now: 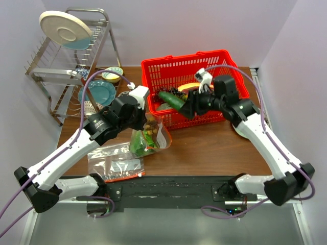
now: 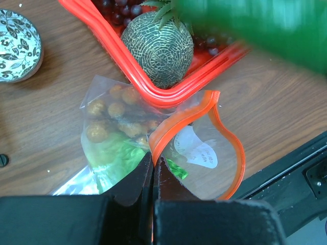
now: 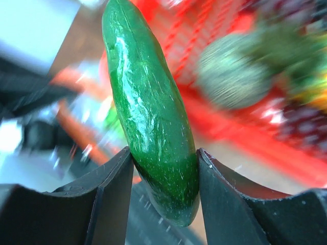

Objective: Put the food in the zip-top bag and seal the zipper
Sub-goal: Place the fake vegetable in the zipper food storage bag.

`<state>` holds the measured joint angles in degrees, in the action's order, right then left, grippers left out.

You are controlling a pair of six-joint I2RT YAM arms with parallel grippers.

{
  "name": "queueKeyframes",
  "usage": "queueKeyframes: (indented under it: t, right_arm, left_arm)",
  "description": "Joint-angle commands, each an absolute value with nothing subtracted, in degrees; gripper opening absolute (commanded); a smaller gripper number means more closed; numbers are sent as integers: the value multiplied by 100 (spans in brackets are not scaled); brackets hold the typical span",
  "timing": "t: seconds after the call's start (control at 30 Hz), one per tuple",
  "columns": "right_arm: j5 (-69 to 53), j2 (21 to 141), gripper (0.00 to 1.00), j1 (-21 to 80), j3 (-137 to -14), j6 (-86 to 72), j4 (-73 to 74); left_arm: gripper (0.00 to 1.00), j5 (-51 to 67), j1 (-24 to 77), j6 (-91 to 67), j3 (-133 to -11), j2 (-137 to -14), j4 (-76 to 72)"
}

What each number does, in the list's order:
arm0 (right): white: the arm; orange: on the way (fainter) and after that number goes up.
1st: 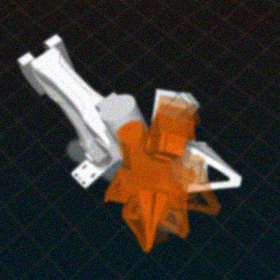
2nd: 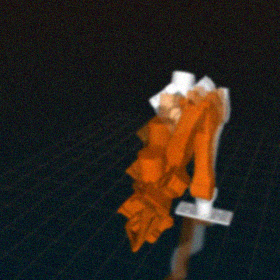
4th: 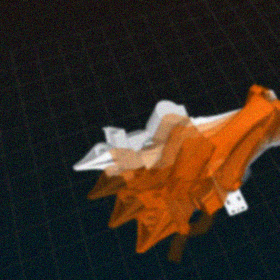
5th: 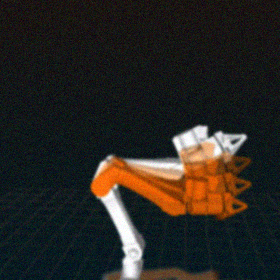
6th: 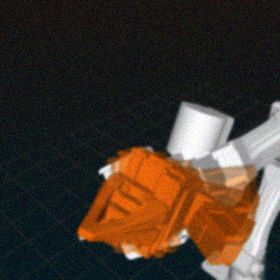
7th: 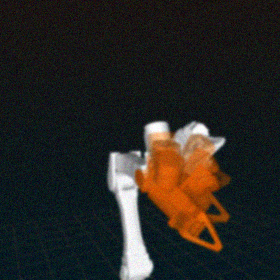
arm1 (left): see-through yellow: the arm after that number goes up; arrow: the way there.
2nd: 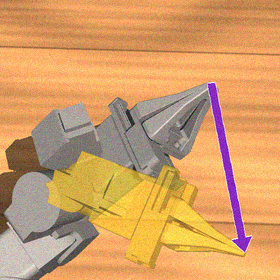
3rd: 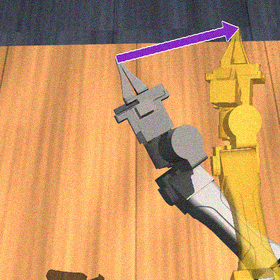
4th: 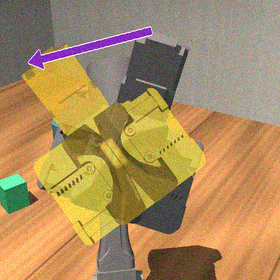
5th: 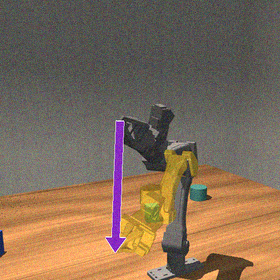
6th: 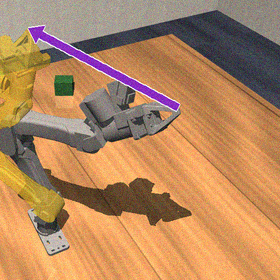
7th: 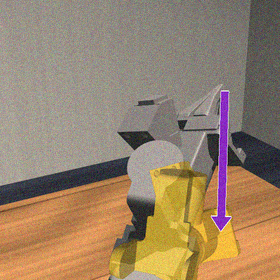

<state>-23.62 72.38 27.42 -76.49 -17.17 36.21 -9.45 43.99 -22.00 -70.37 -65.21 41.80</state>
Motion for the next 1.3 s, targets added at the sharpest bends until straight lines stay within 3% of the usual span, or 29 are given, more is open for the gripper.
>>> queueKeyframes:
  t: [0.0,0.4,0.9,1.27]
  right_arm:
    - [-2628,6725,9,3374,-7313,-1880,4333]
    - [-2690,6152,8,3981,-6293,-2496,4149]
    - [-1916,7444,8,4350,-6715,-3568,3138]
    - [-1644,8121,9,4737,-6829,-3718,2725]
  left_arm:
    - [0,-905,4377,-2259,-7049,-6425,3911]
    - [0,-827,4368,-2443,-7119,-6434,3955]
    - [0,1334,4368,-3278,-6250,-6205,2444]
    - [0,1731,4377,-3489,-6073,-6153,2021]
